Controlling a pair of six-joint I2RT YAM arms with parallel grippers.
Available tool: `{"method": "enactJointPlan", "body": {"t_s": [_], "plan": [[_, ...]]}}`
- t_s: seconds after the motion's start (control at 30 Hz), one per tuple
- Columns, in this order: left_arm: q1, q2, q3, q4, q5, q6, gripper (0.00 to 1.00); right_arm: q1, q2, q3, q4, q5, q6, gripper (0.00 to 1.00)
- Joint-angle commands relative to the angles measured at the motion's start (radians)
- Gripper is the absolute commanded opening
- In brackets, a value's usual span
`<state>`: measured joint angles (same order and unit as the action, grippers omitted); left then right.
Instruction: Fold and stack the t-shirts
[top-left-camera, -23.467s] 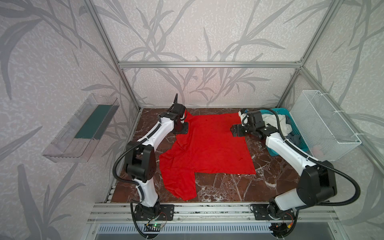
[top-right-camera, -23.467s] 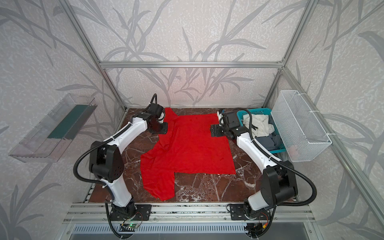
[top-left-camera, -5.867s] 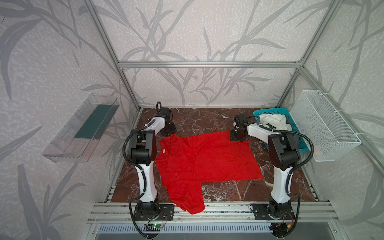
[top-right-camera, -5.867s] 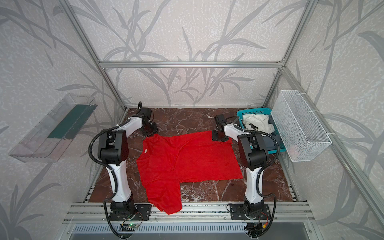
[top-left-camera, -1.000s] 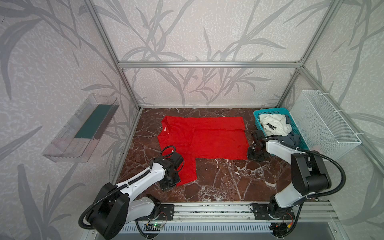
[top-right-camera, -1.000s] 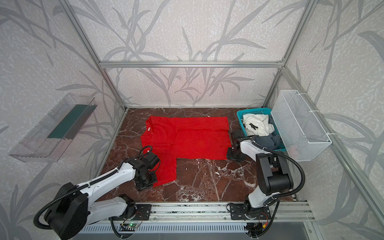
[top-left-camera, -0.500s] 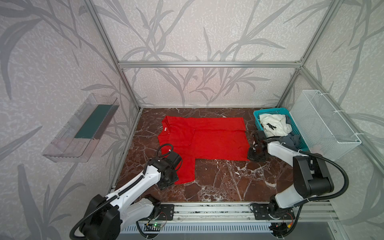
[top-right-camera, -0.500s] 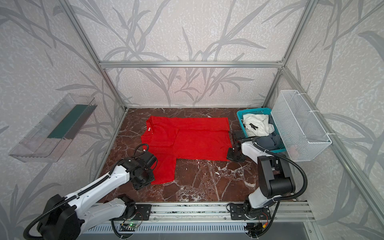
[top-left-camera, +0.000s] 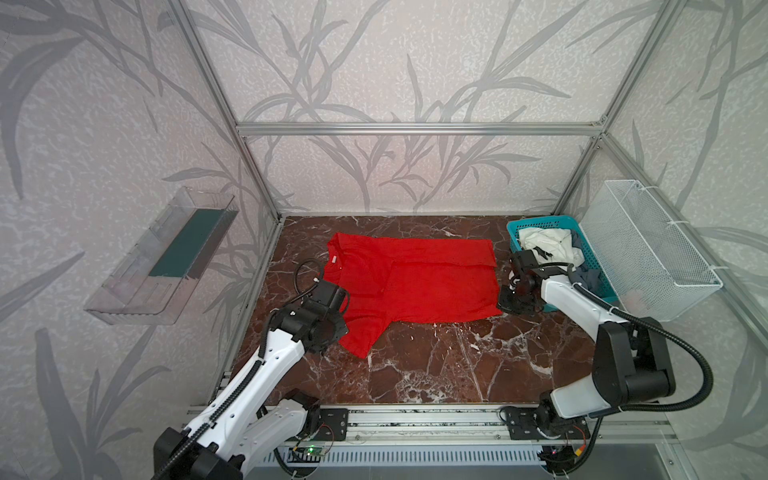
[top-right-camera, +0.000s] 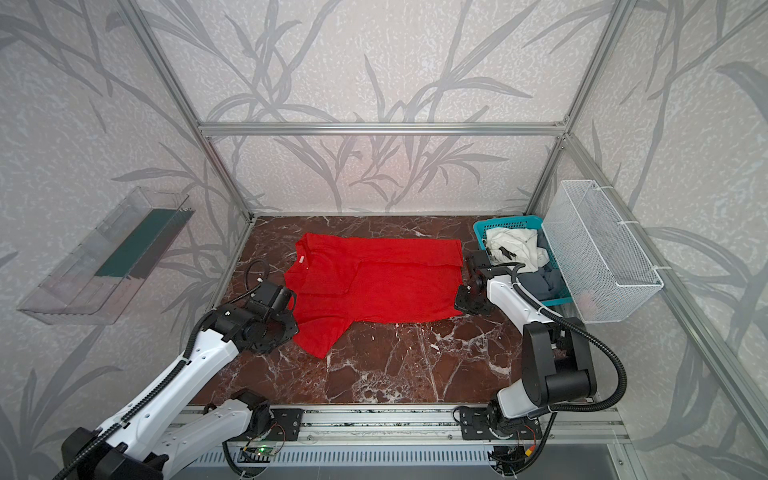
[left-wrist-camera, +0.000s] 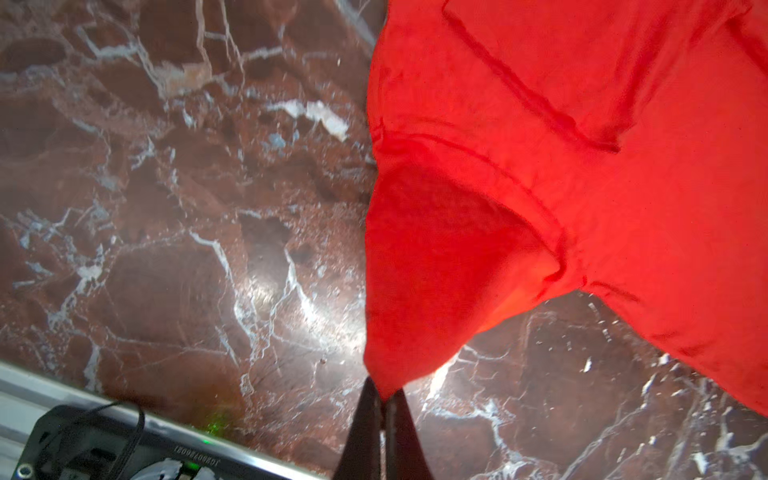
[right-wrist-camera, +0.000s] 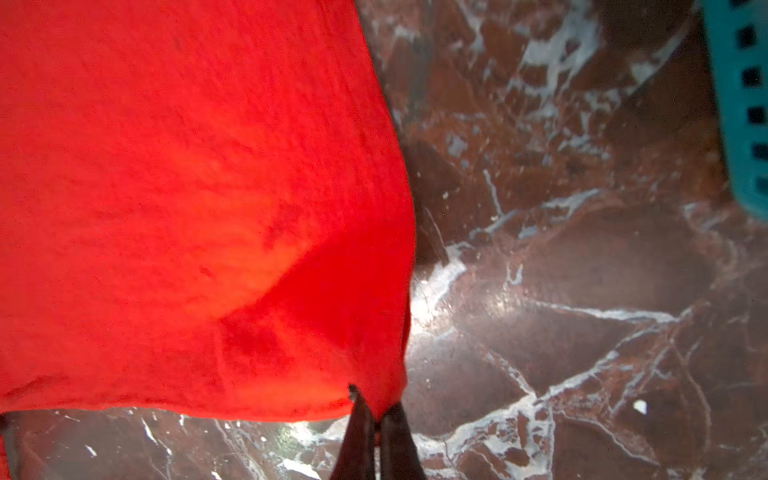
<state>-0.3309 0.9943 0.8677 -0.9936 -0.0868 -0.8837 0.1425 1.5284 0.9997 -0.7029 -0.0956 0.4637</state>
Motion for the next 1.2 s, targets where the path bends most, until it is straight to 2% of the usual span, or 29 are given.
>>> {"method": "enactJointPlan", "body": {"t_s": [0.0, 0.1, 0.27, 0.7, 0.97, 1.17], "plan": [[0.076, 0.051, 0.076, 0.061, 0.010, 0.115, 0.00, -0.007, 0.031, 0.058, -0.021, -0.005, 0.004, 0.00], [0.128, 0.126, 0.144, 0.081, 0.016, 0.176, 0.00, -0.013, 0.064, 0.094, -0.023, 0.004, 0.001, 0.00], [0.172, 0.236, 0.230, 0.116, -0.030, 0.210, 0.00, -0.028, 0.105, 0.131, -0.005, 0.026, 0.004, 0.00], [0.278, 0.482, 0.405, 0.251, 0.042, 0.253, 0.00, -0.053, 0.253, 0.299, 0.002, 0.071, 0.009, 0.00], [0.309, 0.721, 0.674, 0.219, 0.109, 0.305, 0.00, -0.058, 0.327, 0.365, 0.008, 0.091, 0.012, 0.00], [0.313, 0.882, 0.843, 0.178, 0.119, 0.322, 0.00, -0.066, 0.371, 0.409, 0.013, 0.100, 0.016, 0.00]]}}
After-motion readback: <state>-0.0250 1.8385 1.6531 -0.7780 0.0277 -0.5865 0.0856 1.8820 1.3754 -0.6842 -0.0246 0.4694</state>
